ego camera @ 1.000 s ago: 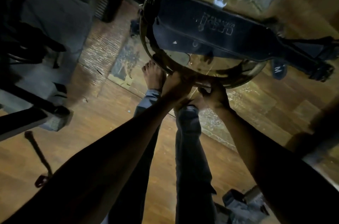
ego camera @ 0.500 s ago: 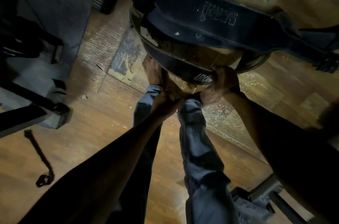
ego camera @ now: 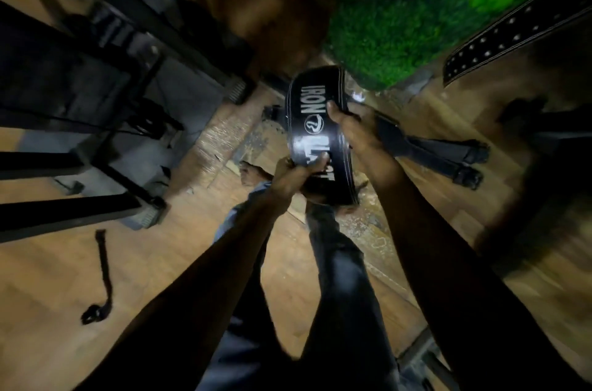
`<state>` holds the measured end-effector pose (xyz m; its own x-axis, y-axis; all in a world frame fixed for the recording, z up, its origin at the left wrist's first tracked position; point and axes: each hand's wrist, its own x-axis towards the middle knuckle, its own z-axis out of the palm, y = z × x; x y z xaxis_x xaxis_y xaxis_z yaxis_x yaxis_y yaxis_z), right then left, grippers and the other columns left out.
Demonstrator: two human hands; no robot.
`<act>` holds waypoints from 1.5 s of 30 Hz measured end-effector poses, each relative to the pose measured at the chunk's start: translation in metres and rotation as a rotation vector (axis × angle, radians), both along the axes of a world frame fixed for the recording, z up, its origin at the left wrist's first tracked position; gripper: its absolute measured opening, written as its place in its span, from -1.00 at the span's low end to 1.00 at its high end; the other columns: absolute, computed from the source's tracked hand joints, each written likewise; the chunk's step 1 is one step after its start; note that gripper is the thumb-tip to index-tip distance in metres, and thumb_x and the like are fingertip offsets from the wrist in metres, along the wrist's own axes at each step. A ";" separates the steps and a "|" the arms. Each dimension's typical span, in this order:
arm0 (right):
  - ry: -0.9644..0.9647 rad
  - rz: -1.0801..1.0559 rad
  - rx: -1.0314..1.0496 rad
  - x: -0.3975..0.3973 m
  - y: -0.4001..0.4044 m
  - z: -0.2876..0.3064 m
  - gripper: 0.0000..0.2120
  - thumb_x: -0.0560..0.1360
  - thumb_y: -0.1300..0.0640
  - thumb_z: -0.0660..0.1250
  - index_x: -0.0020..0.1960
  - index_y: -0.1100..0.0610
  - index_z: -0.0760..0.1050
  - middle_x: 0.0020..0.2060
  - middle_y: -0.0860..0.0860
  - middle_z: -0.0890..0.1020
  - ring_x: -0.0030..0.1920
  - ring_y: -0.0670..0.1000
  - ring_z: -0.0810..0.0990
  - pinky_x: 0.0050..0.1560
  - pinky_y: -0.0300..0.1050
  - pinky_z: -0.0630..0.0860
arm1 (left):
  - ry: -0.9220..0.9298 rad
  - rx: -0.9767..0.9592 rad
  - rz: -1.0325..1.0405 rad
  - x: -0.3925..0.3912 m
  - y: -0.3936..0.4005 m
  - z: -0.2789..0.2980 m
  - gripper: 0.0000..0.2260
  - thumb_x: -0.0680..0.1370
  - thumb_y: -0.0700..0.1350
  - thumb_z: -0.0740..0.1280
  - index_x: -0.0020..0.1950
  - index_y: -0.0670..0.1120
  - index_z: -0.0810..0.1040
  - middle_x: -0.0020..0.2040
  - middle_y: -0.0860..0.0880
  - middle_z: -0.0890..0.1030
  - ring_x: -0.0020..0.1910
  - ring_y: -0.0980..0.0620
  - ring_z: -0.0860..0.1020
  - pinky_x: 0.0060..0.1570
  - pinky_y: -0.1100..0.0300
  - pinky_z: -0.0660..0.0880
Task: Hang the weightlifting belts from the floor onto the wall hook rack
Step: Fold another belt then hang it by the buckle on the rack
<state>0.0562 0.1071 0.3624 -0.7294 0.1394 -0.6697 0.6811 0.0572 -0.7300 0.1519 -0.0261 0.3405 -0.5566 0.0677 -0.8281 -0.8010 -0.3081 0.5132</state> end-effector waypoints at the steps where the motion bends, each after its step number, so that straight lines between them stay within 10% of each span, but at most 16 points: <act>1: -0.005 -0.018 -0.027 -0.002 -0.010 0.024 -0.78 0.50 0.13 0.52 0.10 0.20 0.70 -0.06 0.10 0.77 -0.07 0.12 0.76 0.07 0.06 0.70 | 0.013 0.014 0.021 -0.010 -0.003 0.040 -0.57 0.45 -0.03 0.61 0.26 -0.15 0.67 0.19 -0.16 0.73 0.21 -0.20 0.69 0.24 -0.11 0.62; 5: -0.039 -0.085 -0.174 -0.006 -0.034 0.113 -0.51 0.35 -0.05 0.64 0.18 0.17 0.66 0.02 0.12 0.77 0.04 0.17 0.76 0.15 0.13 0.67 | 0.093 0.084 0.073 -0.032 -0.033 0.135 -0.87 0.66 -0.11 0.37 0.14 -0.11 0.65 -0.06 -0.02 0.79 -0.07 0.01 0.76 -0.08 0.13 0.69; 11: 0.002 0.022 -0.346 0.034 -0.058 0.208 -0.50 0.40 -0.15 0.58 0.21 0.13 0.69 0.16 0.12 0.74 0.23 0.16 0.69 0.38 0.24 0.52 | 0.195 0.147 0.040 -0.094 -0.084 0.221 -0.57 0.55 -0.10 0.45 0.35 -0.30 0.59 0.31 -0.31 0.63 0.18 -0.21 0.65 0.32 -0.08 0.57; 16: 0.135 -0.147 -0.381 0.041 -0.087 0.269 -0.79 0.50 0.22 0.52 0.04 0.18 0.52 0.05 0.14 0.73 0.00 0.05 0.74 0.21 0.10 0.63 | 0.265 0.159 -0.114 -0.137 -0.102 0.292 -0.78 0.46 -0.22 0.40 0.08 -0.26 0.62 -0.08 -0.20 0.71 -0.15 -0.14 0.68 -0.09 0.06 0.69; 22: 0.183 -0.233 -0.317 0.031 -0.090 0.304 0.05 0.14 -0.26 0.71 0.44 0.21 0.40 0.29 0.19 0.63 0.22 0.23 0.68 0.16 0.37 0.63 | 0.349 0.260 -0.116 -0.143 -0.104 0.343 -0.77 0.59 -0.31 0.26 0.21 -0.29 0.60 -0.09 -0.23 0.74 -0.16 -0.17 0.73 -0.13 -0.04 0.71; 26: 0.293 -0.218 -0.401 0.026 -0.093 0.330 -0.36 0.44 -0.27 0.50 0.31 0.17 0.63 0.19 0.21 0.71 0.20 0.25 0.70 0.27 0.25 0.60 | 0.512 0.390 -0.184 -0.128 -0.110 0.356 -0.62 0.54 -0.42 0.25 0.34 -0.25 0.57 0.03 -0.20 0.73 -0.08 -0.15 0.73 0.02 -0.05 0.70; 33: 0.407 -0.114 -0.257 -0.007 -0.086 0.384 -0.39 0.50 -0.38 0.36 0.22 0.12 0.69 0.12 0.15 0.75 0.17 0.16 0.73 0.31 0.16 0.59 | 0.691 0.380 -0.162 -0.118 -0.117 0.370 -0.48 0.38 -0.54 0.34 0.32 -0.27 0.59 0.16 -0.23 0.72 0.15 -0.20 0.69 0.26 -0.06 0.60; 39: 0.476 -0.064 -0.525 -0.044 -0.066 0.439 -0.48 0.53 0.10 0.42 0.39 0.38 0.50 0.33 0.38 0.55 0.22 0.31 0.60 0.32 0.26 0.55 | 0.807 0.411 -0.387 -0.134 -0.120 0.397 -0.37 0.35 -0.51 0.40 0.44 -0.40 0.44 0.46 -0.50 0.39 0.47 -0.50 0.37 0.49 -0.46 0.23; 45: 0.587 0.012 -0.668 -0.062 -0.039 0.452 -0.45 0.43 0.43 0.39 0.41 0.44 0.42 0.23 0.34 0.62 0.10 0.28 0.68 0.26 0.33 0.59 | 0.752 0.342 -0.160 -0.161 -0.097 0.459 -0.45 0.48 0.06 0.52 0.33 -0.26 0.62 0.35 -0.41 0.56 0.27 -0.34 0.53 0.27 -0.15 0.56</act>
<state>-0.0061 0.0679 0.8146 -0.9795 -0.1567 -0.1264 0.1891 -0.5011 -0.8445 -0.0087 -0.1232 0.7996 -0.9143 0.3721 -0.1600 -0.3300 -0.4555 0.8268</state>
